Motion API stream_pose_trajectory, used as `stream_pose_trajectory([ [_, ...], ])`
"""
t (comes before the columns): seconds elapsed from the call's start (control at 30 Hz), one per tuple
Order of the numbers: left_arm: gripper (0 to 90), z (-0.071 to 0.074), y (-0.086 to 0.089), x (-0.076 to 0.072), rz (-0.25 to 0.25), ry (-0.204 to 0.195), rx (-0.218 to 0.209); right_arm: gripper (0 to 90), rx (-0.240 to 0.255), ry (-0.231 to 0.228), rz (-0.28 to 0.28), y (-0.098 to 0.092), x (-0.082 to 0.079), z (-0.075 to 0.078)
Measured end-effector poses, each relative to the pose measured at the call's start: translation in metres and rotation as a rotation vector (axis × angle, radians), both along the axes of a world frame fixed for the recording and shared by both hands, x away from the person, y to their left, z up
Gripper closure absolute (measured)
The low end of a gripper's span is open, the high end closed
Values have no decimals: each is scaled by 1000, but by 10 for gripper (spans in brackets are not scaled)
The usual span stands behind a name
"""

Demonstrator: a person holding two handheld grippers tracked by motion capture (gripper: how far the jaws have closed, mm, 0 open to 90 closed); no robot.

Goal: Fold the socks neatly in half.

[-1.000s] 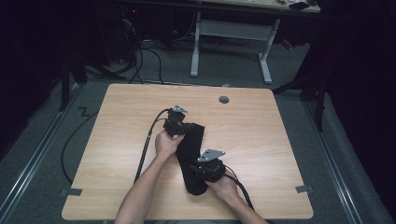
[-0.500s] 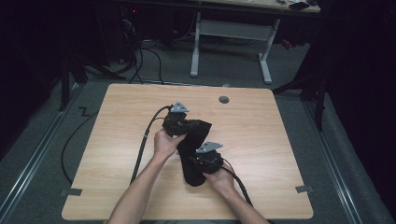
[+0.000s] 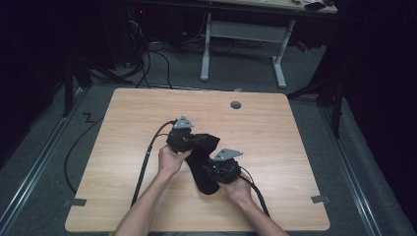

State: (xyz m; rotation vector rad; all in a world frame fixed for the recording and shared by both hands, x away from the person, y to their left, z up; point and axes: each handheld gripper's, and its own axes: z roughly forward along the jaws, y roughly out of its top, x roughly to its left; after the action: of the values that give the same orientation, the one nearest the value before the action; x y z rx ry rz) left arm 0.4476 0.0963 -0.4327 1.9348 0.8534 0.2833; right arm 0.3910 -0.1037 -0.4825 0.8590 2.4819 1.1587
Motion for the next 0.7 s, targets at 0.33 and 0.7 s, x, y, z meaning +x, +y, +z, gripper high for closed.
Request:
stream_pose_trajectory([
  [0.33,820,-1,-3,-3,-9,-10,2,600,-73,36,86,-6,-23,-17],
  [0.7,818,-8,-11,-34,15,-49,48,609,-55,-15,-38,14,-10,-21],
])
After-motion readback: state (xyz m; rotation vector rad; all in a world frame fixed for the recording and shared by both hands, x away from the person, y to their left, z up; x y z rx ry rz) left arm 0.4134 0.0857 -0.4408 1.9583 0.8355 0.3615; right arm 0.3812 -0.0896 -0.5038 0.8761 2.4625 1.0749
